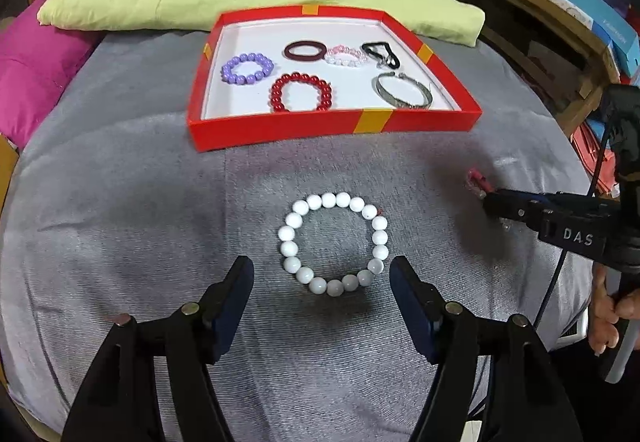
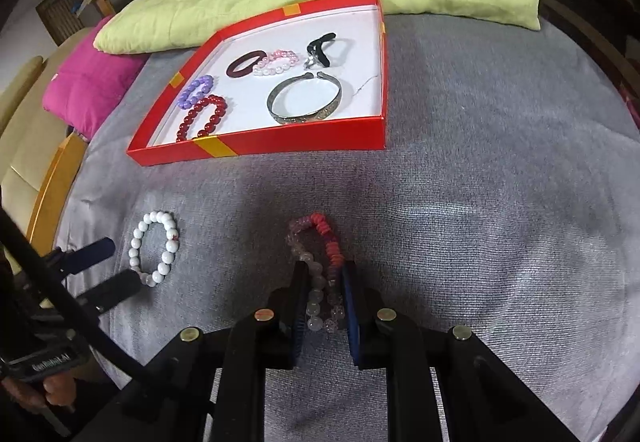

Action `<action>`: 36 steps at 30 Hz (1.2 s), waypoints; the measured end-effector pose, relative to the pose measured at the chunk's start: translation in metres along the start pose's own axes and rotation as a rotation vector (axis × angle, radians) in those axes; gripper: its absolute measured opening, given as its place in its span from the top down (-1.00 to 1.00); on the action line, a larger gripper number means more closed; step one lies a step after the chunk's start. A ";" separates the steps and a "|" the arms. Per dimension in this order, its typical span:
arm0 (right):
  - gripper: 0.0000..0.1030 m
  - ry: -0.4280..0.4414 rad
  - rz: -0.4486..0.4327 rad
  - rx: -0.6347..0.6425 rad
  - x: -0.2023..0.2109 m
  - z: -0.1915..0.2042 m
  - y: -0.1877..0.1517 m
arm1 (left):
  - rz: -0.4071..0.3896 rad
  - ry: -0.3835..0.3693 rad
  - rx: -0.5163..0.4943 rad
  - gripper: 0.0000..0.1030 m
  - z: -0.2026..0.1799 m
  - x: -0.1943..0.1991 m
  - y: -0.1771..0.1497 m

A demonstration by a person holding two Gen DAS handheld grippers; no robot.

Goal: Organize jewelry
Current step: 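Grasp the white bead bracelet with the left tool while the right tool grasps the pink-white bead bracelet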

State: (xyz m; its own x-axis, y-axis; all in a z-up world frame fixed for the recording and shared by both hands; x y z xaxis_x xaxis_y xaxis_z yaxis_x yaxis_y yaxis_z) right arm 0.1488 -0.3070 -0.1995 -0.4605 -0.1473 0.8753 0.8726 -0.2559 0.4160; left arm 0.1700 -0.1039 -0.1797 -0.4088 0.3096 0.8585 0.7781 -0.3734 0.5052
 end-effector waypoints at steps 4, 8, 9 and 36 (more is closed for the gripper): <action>0.65 0.017 0.011 -0.026 -0.001 -0.002 0.002 | 0.007 0.005 0.002 -0.40 -0.003 -0.003 0.000; 0.65 0.016 0.008 -0.031 -0.002 -0.001 0.002 | 0.009 0.009 0.033 -0.48 0.000 -0.007 -0.001; 0.65 0.014 0.007 -0.027 -0.002 -0.001 0.002 | 0.009 0.007 0.040 -0.48 0.000 -0.009 -0.002; 0.70 0.036 -0.009 -0.001 -0.005 0.022 0.002 | -0.086 0.033 -0.005 0.63 0.010 -0.014 0.008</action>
State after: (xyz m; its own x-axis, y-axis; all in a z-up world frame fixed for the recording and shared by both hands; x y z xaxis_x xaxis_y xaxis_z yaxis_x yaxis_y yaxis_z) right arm 0.1558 -0.2854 -0.1973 -0.4743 -0.1792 0.8619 0.8680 -0.2588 0.4238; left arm 0.1865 -0.1020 -0.1884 -0.4896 0.3121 0.8141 0.7367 -0.3513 0.5778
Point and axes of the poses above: each gripper's, at about its wrist camera, not at the fingertips, and x roughly against the way its jaws point, z to its left, y to its top, the point moved 3 cm from there along -x, roughly the way its jaws point, and after that the axes turned 3 degrees about -x, right-handed, at the moved point
